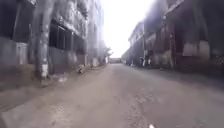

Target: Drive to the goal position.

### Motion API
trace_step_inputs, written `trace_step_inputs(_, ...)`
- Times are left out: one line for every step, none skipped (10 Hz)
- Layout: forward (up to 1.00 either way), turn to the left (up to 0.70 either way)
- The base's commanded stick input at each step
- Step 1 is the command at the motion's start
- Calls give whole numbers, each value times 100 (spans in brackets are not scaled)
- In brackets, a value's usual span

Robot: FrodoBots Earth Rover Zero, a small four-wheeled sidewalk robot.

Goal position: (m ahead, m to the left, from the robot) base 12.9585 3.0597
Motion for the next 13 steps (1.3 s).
trace_step_inputs(70,0)
trace_step_inputs(70,0)
trace_step_inputs(70,0)
trace_step_inputs(70,0)
trace_step_inputs(70,0)
trace_step_inputs(70,0)
trace_step_inputs(70,0)
trace_step_inputs(70,0)
trace_step_inputs(70,0)
trace_step_inputs(70,0)
trace_step_inputs(70,-32)
trace_step_inputs(70,-35)
trace_step_inputs(70,-16)
